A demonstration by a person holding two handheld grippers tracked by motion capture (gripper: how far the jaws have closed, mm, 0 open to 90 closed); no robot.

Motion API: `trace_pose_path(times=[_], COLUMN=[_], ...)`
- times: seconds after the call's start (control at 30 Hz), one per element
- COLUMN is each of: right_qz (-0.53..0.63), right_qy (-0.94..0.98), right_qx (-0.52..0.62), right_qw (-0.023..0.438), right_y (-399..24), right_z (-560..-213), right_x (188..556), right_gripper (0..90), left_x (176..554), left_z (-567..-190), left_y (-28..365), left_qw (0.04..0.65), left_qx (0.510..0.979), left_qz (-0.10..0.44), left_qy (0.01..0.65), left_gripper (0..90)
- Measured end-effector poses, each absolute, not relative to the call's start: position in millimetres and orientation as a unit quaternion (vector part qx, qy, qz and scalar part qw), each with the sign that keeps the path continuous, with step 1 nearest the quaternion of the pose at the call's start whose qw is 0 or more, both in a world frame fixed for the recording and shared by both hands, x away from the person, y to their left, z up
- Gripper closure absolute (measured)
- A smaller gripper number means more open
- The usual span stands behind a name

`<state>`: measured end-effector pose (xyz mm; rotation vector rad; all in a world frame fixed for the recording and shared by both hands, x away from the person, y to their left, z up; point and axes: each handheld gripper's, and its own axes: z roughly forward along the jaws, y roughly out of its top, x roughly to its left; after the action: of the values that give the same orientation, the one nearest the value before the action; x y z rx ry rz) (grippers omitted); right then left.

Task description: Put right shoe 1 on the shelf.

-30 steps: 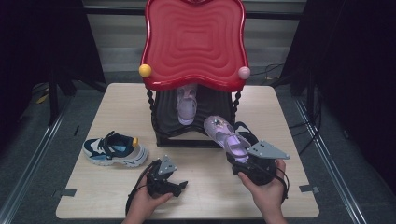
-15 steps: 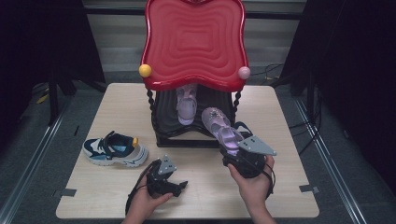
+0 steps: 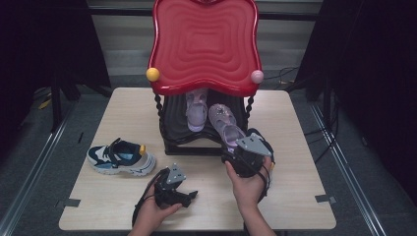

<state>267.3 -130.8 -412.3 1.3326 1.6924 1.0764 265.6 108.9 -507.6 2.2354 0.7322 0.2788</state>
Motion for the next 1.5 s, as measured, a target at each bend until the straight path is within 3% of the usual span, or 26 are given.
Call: trace_pose_path(times=[0.63, 1.5], right_qz=[0.415, 0.435], right_qy=[0.601, 0.563], right_qx=[0.548, 0.569], right_qw=[0.407, 0.413], right_y=[-111, -95], right_z=[-417, -420], right_x=[298, 339], right_gripper=[36.9, 36.8], left_x=[266, 265], left_z=[-508, -507], left_y=[109, 109], left_qw=[0.377, 0.377], left_qx=[0.875, 0.876], left_qz=[0.109, 0.107], left_qy=[0.285, 0.281], left_gripper=[15.5, 15.5])
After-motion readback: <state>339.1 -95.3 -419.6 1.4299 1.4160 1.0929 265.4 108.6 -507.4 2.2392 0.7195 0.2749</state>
